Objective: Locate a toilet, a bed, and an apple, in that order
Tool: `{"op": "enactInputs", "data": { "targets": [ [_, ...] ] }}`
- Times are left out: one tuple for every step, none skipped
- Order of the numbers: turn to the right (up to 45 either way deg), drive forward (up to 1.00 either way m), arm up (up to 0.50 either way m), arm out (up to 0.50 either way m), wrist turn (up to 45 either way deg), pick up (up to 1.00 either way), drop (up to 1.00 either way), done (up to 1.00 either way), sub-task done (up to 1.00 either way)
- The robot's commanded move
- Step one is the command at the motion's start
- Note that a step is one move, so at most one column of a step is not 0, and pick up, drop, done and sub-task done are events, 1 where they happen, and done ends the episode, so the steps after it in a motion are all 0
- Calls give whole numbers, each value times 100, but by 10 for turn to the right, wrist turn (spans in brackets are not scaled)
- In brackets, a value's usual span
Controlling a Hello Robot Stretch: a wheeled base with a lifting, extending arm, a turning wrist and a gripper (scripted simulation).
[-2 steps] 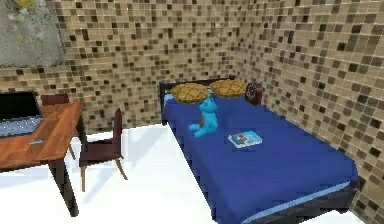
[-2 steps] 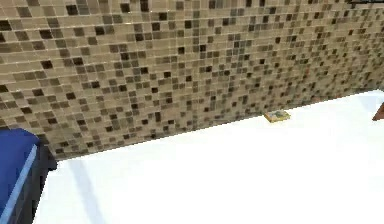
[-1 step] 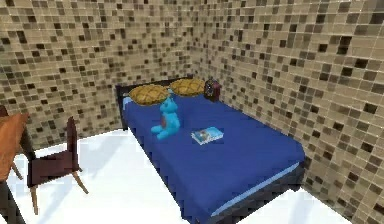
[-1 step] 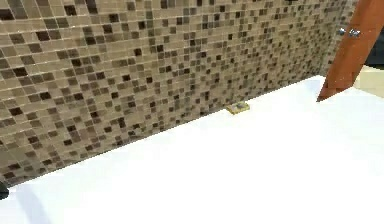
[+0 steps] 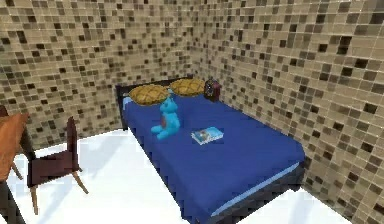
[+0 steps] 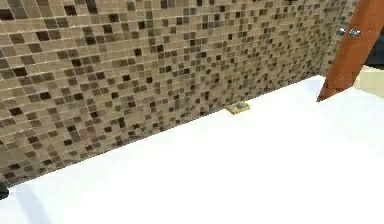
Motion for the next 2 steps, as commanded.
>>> {"op": "enactInputs", "data": {
  "targets": [
    [450,0,0,0,0,0,0,0,0],
    [450,0,0,0,0,0,0,0,0]
  ]
}}
